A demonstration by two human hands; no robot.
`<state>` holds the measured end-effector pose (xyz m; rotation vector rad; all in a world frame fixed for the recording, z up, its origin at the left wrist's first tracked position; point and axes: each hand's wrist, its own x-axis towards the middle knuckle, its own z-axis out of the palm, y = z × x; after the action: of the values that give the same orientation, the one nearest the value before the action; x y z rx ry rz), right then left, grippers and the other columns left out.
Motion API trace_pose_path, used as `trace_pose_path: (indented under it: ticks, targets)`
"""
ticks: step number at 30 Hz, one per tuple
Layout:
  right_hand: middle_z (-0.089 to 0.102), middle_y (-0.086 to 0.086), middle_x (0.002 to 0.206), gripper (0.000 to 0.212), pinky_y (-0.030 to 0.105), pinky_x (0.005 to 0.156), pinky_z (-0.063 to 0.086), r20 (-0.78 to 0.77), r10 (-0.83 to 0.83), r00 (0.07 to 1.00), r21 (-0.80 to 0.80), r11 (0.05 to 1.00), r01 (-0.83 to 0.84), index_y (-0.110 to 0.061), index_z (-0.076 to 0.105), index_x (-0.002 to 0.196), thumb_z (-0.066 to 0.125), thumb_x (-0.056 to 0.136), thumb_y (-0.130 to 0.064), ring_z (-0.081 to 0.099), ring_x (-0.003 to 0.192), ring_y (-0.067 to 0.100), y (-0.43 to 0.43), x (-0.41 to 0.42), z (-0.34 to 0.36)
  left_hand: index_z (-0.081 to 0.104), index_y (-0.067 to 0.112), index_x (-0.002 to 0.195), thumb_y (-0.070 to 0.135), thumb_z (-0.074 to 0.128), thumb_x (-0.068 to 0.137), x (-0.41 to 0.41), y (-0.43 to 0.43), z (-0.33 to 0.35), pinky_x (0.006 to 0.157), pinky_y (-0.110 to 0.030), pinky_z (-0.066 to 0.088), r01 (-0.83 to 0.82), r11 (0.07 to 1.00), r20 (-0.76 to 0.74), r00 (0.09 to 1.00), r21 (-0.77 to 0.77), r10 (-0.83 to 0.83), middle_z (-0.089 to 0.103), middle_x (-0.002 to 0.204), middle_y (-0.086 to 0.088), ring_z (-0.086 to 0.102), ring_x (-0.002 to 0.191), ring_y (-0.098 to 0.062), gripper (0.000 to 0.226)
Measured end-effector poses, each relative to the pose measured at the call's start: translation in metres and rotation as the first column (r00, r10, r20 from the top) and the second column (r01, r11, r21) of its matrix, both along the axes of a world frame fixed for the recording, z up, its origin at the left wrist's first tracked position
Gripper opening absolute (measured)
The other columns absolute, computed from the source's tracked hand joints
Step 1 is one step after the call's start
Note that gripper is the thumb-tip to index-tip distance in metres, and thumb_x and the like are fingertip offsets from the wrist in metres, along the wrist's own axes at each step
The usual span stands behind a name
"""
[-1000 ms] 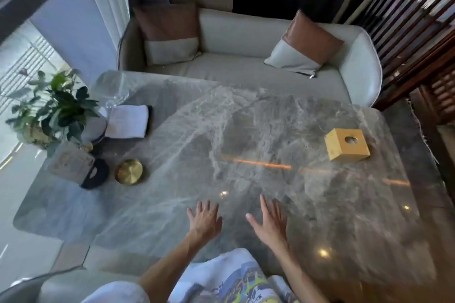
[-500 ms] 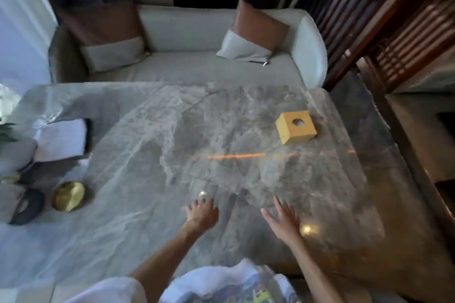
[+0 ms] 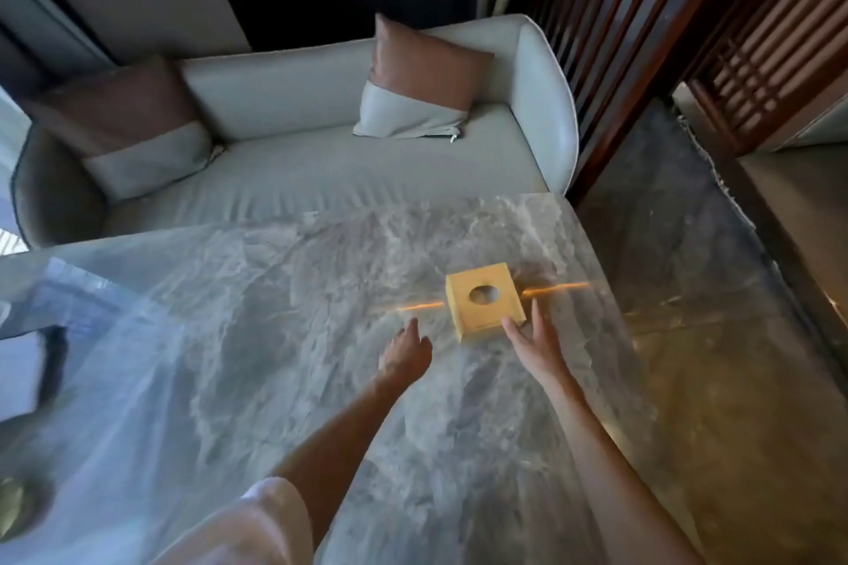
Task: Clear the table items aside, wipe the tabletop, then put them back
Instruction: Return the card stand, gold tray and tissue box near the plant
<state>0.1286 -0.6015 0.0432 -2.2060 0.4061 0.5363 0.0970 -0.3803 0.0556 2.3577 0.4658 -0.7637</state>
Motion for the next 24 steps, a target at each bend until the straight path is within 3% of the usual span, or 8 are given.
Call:
trace_pose_path:
  ticks: [4, 6, 8, 10, 14, 16, 18, 24]
  targets:
    - [0.031, 0.010, 0.156, 0.092, 0.044, 0.118, 0.025, -0.018, 0.018, 1.000, 0.168, 0.986, -0.015, -0.015, 0.023, 0.150, 0.048, 0.079, -0.068, 0.030, 0.143, 0.025, 0.000, 0.052, -0.026, 0.025, 0.003, 0.145, 0.026, 0.039, 0.099, 0.067, -0.042, 0.007, 0.104, -0.047, 0.041, -0.119, 0.991, 0.013, 0.993, -0.066, 0.121, 0.046, 0.141, -0.026, 0.048, 0.127, -0.041, 0.054]
    - [0.037, 0.005, 0.152, 0.079, 0.045, 0.116, 0.029, -0.066, 0.048, 0.997, 0.188, 0.982, -0.035, -0.015, 0.031, 0.147, 0.049, 0.086, -0.062, 0.035, 0.140, 0.025, 0.002, 0.064, -0.035, 0.027, 0.003, 0.143, 0.026, 0.040, 0.098, 0.085, -0.054, 0.008, 0.097, -0.046, 0.044, -0.161, 0.982, -0.014, 0.987, -0.102, 0.160, 0.051, 0.135, -0.028, 0.053, 0.119, -0.043, 0.053]
    - [0.059, 0.004, 0.125, 0.061, 0.046, 0.103, 0.043, 0.005, -0.008, 1.000, 0.159, 0.987, 0.007, -0.018, 0.052, 0.124, 0.053, 0.082, -0.063, 0.055, 0.119, 0.026, 0.007, 0.073, -0.053, 0.031, 0.005, 0.137, 0.028, 0.045, 0.096, 0.096, -0.062, 0.008, 0.089, -0.044, 0.047, -0.212, 0.965, -0.058, 0.977, -0.156, 0.205, 0.055, 0.128, -0.027, 0.057, 0.112, -0.041, 0.050]
    - [0.064, 0.001, 0.106, 0.054, 0.044, 0.092, 0.049, 0.092, -0.078, 0.993, 0.130, 0.989, 0.066, -0.023, 0.055, 0.108, 0.054, 0.078, -0.068, 0.061, 0.101, 0.021, 0.012, 0.074, -0.068, 0.034, 0.011, 0.131, 0.039, 0.055, 0.085, 0.101, -0.070, 0.007, 0.075, -0.044, 0.054, -0.299, 0.927, -0.158, 0.950, -0.227, 0.268, 0.056, 0.124, -0.019, 0.059, 0.110, -0.038, 0.057]
    - [0.065, 0.001, 0.110, 0.048, 0.030, 0.086, 0.045, 0.024, -0.187, 0.982, 0.144, 0.973, 0.181, -0.017, 0.058, 0.113, 0.062, 0.081, -0.052, 0.060, 0.101, 0.019, 0.024, 0.067, -0.057, 0.044, 0.018, 0.101, 0.039, 0.069, 0.079, 0.103, -0.080, 0.005, 0.071, -0.057, 0.058, -0.453, 0.850, -0.309, 0.876, -0.268, 0.369, 0.055, 0.099, -0.009, 0.061, 0.097, -0.033, 0.039]
    - [0.068, -0.002, 0.100, 0.044, 0.030, 0.082, 0.050, 0.008, -0.229, 0.973, 0.130, 0.965, 0.226, -0.020, 0.062, 0.102, 0.064, 0.074, -0.055, 0.064, 0.093, 0.017, 0.027, 0.059, -0.056, 0.047, 0.016, 0.105, 0.040, 0.074, 0.071, 0.096, -0.081, 0.004, 0.065, -0.059, 0.058, -0.459, 0.851, -0.327, 0.869, -0.255, 0.371, 0.057, 0.100, -0.010, 0.061, 0.093, -0.033, 0.049]
    - [0.067, -0.003, 0.099, 0.044, 0.031, 0.080, 0.052, -0.030, -0.241, 0.970, 0.103, 0.964, 0.243, -0.022, 0.058, 0.101, 0.062, 0.073, -0.056, 0.065, 0.092, 0.019, 0.033, 0.041, -0.052, 0.050, 0.014, 0.109, 0.043, 0.074, 0.059, 0.080, -0.079, 0.006, 0.064, -0.059, 0.058, -0.458, 0.853, -0.333, 0.868, -0.251, 0.368, 0.060, 0.101, -0.012, 0.062, 0.093, -0.033, 0.063]
    - [0.063, 0.007, 0.114, 0.039, 0.034, 0.077, 0.044, -0.074, -0.094, 0.993, 0.031, 0.995, 0.096, -0.017, 0.047, 0.113, 0.054, 0.086, -0.045, 0.062, 0.103, 0.032, 0.075, -0.063, -0.007, 0.050, 0.023, 0.092, 0.036, 0.078, 0.055, -0.025, -0.037, 0.017, 0.063, -0.042, 0.050, -0.646, 0.697, -0.382, 0.757, -0.312, 0.531, 0.063, 0.093, -0.010, 0.058, 0.076, -0.025, 0.048]
